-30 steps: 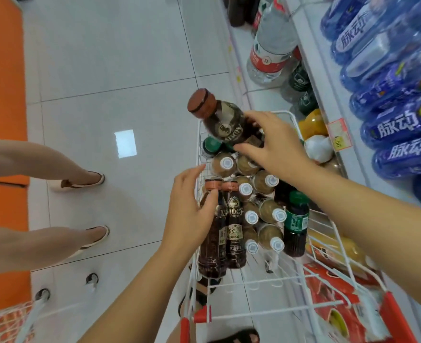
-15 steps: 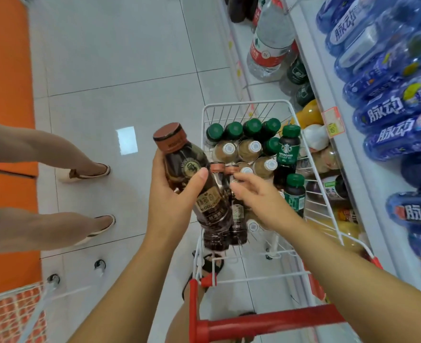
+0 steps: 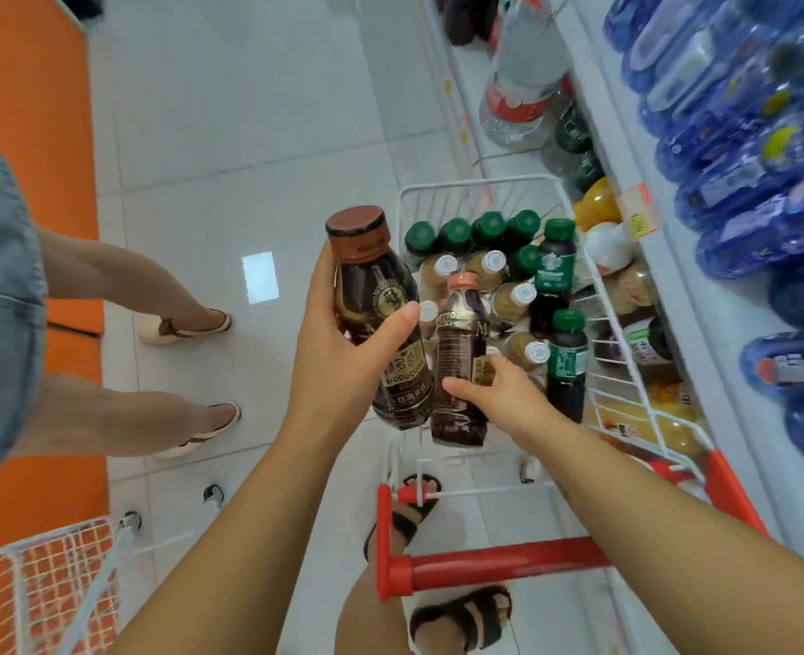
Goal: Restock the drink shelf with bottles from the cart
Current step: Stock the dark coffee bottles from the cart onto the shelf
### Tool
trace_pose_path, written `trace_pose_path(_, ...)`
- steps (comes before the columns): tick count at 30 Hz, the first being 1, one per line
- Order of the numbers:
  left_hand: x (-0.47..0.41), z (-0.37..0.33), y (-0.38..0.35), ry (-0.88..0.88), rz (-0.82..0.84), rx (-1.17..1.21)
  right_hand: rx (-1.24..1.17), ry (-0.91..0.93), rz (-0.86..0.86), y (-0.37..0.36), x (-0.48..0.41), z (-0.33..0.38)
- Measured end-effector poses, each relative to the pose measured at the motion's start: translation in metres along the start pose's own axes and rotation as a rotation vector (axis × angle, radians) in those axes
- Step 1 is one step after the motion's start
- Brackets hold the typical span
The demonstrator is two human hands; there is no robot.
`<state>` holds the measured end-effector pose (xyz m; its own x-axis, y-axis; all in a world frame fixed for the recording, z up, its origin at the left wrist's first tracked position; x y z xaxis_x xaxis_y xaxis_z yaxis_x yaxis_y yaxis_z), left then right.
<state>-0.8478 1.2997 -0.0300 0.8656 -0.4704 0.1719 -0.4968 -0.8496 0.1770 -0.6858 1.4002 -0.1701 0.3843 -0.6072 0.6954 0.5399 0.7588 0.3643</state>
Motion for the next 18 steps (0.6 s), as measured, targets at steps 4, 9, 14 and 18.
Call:
trace_pose_path(4,0.031,-0.064,-0.035,-0.042,0.094,0.052,0.044,0.064,-0.195,0.087,0.063,0.031)
trace_pose_path(9,0.089,-0.176,-0.094,-0.161,0.28,0.158,0.089,0.235,-0.503,0.211,0.193,0.078)
trace_pose_path(14,0.163,-0.289,-0.137,-0.331,0.481,0.274,0.069,0.425,-0.851,0.303,0.326,0.1)
trace_pose_path(18,0.231,-0.369,-0.159,-0.495,0.677,0.349,0.043,0.537,-1.13,0.353,0.429,0.1)
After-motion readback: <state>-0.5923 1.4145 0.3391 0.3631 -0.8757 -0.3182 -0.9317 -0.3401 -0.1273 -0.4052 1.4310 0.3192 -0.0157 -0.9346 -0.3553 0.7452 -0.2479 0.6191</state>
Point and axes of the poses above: each hand's wrist, its own x-axis away from the middle knuckle, its own y-axis out of the back of the hand, z = x × y, the point moved 9 cm from there along -x, towards the middle knuckle, and after that the axes turned 10 degrees about -z, right-handed, at the moved point
